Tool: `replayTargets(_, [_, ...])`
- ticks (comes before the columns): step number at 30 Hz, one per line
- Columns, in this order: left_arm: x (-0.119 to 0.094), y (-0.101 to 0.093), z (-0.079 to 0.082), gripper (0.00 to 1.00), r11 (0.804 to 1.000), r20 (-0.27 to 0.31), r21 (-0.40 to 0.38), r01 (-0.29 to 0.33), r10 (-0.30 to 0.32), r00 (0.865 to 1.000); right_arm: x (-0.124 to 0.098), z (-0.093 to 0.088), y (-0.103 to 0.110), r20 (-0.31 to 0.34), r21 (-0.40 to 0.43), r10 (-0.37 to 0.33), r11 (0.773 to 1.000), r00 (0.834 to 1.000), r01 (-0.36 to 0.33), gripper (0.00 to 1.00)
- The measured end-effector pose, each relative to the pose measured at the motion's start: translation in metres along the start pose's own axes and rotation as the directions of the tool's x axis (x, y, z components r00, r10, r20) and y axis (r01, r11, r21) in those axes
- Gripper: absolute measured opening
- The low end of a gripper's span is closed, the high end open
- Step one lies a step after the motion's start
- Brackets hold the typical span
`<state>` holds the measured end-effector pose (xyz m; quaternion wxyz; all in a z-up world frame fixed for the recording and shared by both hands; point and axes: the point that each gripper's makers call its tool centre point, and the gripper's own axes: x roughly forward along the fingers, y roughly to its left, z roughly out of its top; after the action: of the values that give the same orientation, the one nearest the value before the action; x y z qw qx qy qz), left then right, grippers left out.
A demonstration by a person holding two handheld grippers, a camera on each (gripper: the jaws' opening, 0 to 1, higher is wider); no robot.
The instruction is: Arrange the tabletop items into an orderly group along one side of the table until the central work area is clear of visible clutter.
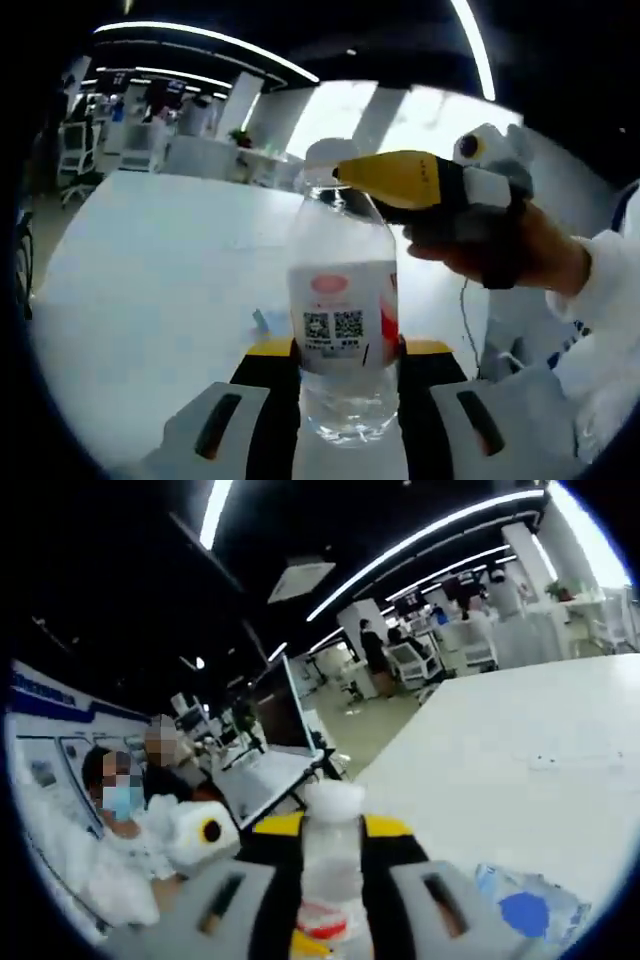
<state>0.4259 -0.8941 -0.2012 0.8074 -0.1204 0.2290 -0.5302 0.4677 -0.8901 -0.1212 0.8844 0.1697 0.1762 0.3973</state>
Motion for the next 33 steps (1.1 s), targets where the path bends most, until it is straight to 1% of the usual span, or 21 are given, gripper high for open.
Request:
replayTargets(1, [-0.001,-0.003,0.004,0.32,1.000,0.008,0.011,0.023,-0.023,1.000,-0.002,0.003,0.007,-0.007,-0.077,0.066,0.995,0.998,-0.066,0.19])
replayTargets(3, [-0.001,-0.005,0.004,0.32,0.999,-0.011,0.029,0.043,-0.043,0.999,-0.005,0.001,0.011,-0.044,-0.134,0.108,0.985,0.993,-0.113,0.21])
replayTargets(4, [-0.001,-0.007,0.003,0.33,0.997,-0.021,0.051,0.062,-0.061,0.998,-0.005,0.000,0.012,-0.054,-0.158,0.124,0.979,0.991,-0.131,0.22])
replayTargets(5, [-0.001,-0.009,0.002,0.33,0.995,-0.027,0.056,0.079,-0.078,0.997,-0.008,-0.001,0.013,-0.071,-0.190,0.153,0.968,0.986,-0.164,0.23])
replayTargets(6, [-0.001,-0.013,0.001,0.33,0.993,-0.033,0.058,0.103,-0.101,0.994,-0.009,-0.003,0.013,-0.080,-0.170,0.169,0.969,0.982,-0.181,0.25])
replayTargets(7, [-0.001,-0.019,-0.001,0.33,0.985,-0.050,0.094,0.142,-0.137,0.989,-0.011,-0.002,0.012,-0.077,-0.175,0.189,0.964,0.979,-0.200,0.27])
replayTargets(8, [0.000,-0.023,-0.004,0.33,0.984,-0.065,0.084,0.155,-0.150,0.987,-0.011,-0.004,0.011,-0.093,-0.173,0.201,0.961,0.975,-0.215,0.31])
replayTargets(9, [0.001,-0.027,-0.006,0.33,0.979,-0.082,0.109,0.175,-0.166,0.983,-0.012,-0.007,0.012,-0.106,-0.172,0.216,0.957,0.970,-0.232,0.31])
replayTargets(10, [0.003,-0.028,-0.009,0.33,0.980,-0.098,0.097,0.175,-0.166,0.981,-0.013,-0.008,0.015,-0.116,-0.166,0.243,0.951,0.963,-0.260,0.28])
replayTargets(11, [0.007,-0.029,-0.011,0.32,0.980,-0.104,0.115,0.165,-0.153,0.983,-0.014,-0.008,0.020,-0.114,-0.151,0.279,0.944,0.954,-0.294,0.26])
replayTargets(13, [0.008,-0.029,-0.013,0.33,0.979,-0.101,0.097,0.180,-0.170,0.980,-0.015,-0.008,0.020,-0.101,-0.125,0.282,0.948,0.954,-0.293,0.25])
replayTargets(14, [0.009,-0.029,-0.012,0.33,0.979,-0.096,0.095,0.179,-0.169,0.981,-0.015,-0.006,0.019,-0.088,-0.101,0.282,0.951,0.955,-0.290,0.24])
replayTargets(15, [0.009,-0.029,-0.012,0.33,0.979,-0.093,0.095,0.178,-0.169,0.981,-0.016,-0.005,0.018,-0.078,-0.097,0.281,0.953,0.956,-0.288,0.23])
replayTargets(16, [0.010,-0.029,-0.011,0.33,0.979,-0.093,0.095,0.179,-0.170,0.981,-0.016,-0.001,0.019,-0.041,-0.056,0.291,0.954,0.956,-0.293,0.22])
replayTargets(17, [0.011,-0.029,-0.010,0.33,0.979,-0.093,0.099,0.177,-0.168,0.981,-0.016,0.000,0.016,-0.027,-0.031,0.282,0.959,0.959,-0.283,0.21])
replayTargets(18, [0.012,-0.028,-0.008,0.33,0.980,-0.094,0.100,0.173,-0.164,0.982,-0.016,0.001,0.014,-0.022,-0.030,0.281,0.959,0.959,-0.281,0.21])
replayTargets(21, [0.013,-0.026,-0.009,0.33,0.980,-0.109,0.119,0.158,-0.146,0.983,-0.017,0.000,0.015,-0.021,-0.033,0.278,0.960,0.960,-0.278,0.20])
replayTargets(25, [0.012,-0.028,-0.010,0.34,0.981,-0.105,0.126,0.148,-0.136,0.985,-0.015,0.001,0.020,-0.021,-0.041,0.271,0.962,0.962,-0.271,0.19])
replayTargets(26, [0.012,-0.028,-0.010,0.34,0.982,-0.102,0.136,0.132,-0.119,0.988,-0.014,0.000,0.022,-0.028,-0.059,0.266,0.962,0.964,-0.267,0.19])
replayTargets(30, [0.013,-0.024,-0.014,0.35,0.981,-0.124,0.168,0.101,-0.081,0.989,-0.011,-0.004,0.027,-0.049,-0.103,0.257,0.960,0.965,-0.261,0.19])
replayTargets(33, [0.012,-0.023,-0.015,0.35,0.979,-0.124,0.191,0.068,-0.045,0.991,-0.010,-0.005,0.027,-0.053,-0.117,0.248,0.961,0.967,-0.252,0.19])
